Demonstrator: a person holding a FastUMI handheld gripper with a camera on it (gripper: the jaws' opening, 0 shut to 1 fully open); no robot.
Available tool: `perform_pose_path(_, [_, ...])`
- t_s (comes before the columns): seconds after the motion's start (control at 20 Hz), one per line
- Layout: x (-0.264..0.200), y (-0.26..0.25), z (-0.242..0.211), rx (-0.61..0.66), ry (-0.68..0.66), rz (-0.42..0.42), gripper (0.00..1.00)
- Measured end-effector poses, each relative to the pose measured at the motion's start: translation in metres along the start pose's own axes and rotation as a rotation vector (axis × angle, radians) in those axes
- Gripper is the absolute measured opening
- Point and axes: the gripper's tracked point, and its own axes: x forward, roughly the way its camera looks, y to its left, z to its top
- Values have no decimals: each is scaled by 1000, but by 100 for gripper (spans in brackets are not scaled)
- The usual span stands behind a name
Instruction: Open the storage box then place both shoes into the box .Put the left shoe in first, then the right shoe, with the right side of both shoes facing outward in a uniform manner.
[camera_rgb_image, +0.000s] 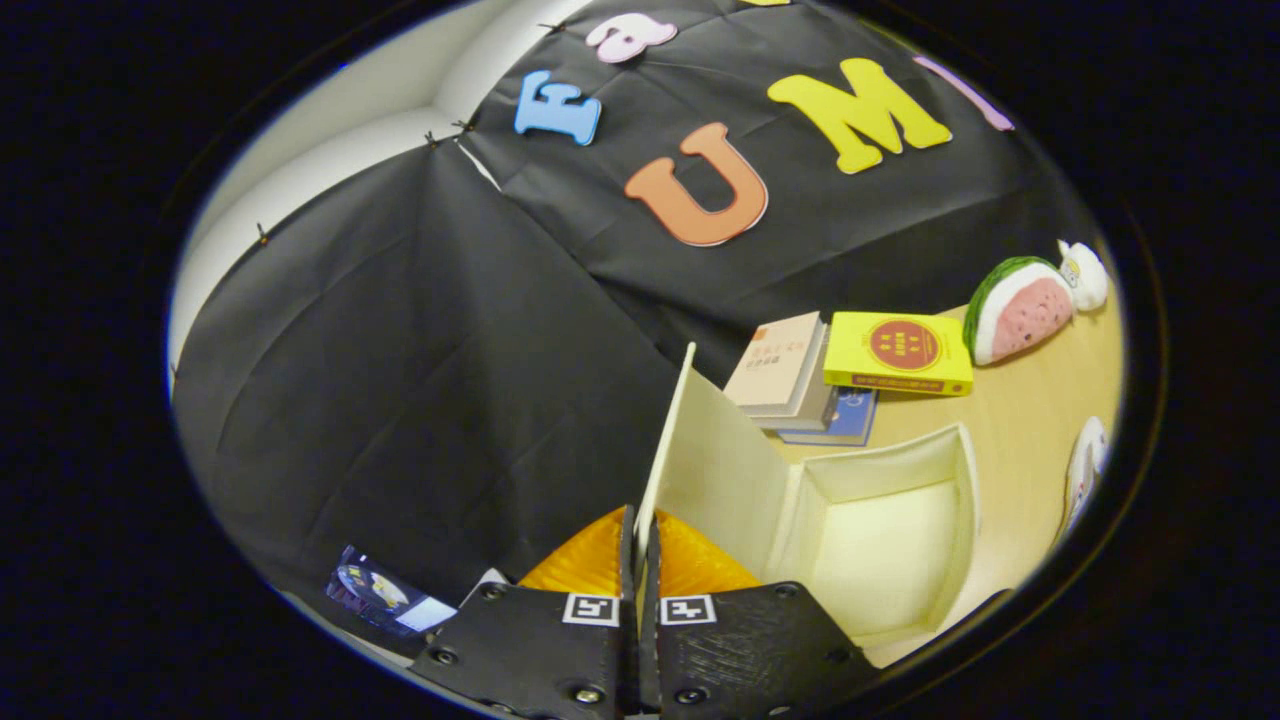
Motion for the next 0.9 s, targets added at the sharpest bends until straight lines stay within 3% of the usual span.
perform_pose_path(0.15, [34, 26, -13, -59, 30, -9, 1])
perform_pose_path(0.35, [66, 51, -24, -186, 52, -14, 19])
perform_pose_path(0.5, [67, 62, -18, -249, 20, -9, 47])
perform_pose_path(0.6, [65, 61, -13, -264, -2, -21, 77])
perform_pose_path(0.7, [58, 54, -5, -271, -35, -47, 86])
perform_pose_path(0.9, [32, 27, 13, -335, -110, -137, 93])
